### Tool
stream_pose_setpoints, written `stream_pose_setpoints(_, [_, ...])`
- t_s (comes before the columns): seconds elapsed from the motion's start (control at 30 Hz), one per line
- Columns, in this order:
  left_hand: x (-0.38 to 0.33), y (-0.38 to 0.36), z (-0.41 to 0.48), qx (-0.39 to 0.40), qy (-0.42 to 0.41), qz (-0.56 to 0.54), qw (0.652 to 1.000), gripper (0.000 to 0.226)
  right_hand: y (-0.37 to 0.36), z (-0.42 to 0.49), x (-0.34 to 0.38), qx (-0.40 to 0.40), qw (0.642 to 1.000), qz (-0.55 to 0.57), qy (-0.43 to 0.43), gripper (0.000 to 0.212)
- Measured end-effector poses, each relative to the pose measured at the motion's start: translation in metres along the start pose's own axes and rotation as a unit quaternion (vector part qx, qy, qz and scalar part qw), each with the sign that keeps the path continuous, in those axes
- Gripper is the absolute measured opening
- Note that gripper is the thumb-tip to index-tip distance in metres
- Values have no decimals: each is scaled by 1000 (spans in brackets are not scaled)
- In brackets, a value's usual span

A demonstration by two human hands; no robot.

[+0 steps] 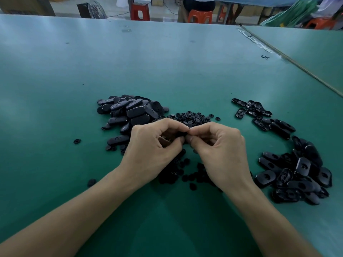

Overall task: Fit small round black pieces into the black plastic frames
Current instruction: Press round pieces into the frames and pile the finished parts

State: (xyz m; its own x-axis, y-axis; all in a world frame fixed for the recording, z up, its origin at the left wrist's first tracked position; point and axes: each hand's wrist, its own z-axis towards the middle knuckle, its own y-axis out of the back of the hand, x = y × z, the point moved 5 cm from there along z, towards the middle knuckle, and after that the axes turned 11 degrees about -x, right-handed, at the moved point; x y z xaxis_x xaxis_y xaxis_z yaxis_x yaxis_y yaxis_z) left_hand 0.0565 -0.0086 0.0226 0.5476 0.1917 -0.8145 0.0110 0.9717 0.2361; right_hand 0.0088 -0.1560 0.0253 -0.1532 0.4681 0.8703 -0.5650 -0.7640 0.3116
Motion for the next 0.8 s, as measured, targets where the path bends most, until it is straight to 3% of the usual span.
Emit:
stream_pose_setpoints(0.3, [10,2,3,-6,37,-6,999,28,-3,-2,0,42,999,11,19,28])
stream_pose_setpoints(0.47, [12,1,4,8,72,-46,996,28,0,-1,4,32,998,-4,55,22])
stream_pose_setpoints(0.63, [11,0,1,18,83,-57,995,19,5,1,2,12,997,-29,71,29])
stream_pose_setpoints(0.8, [11,-1,1,33,104,-85,990,20,5,4,-3,38,999,-2,34,22])
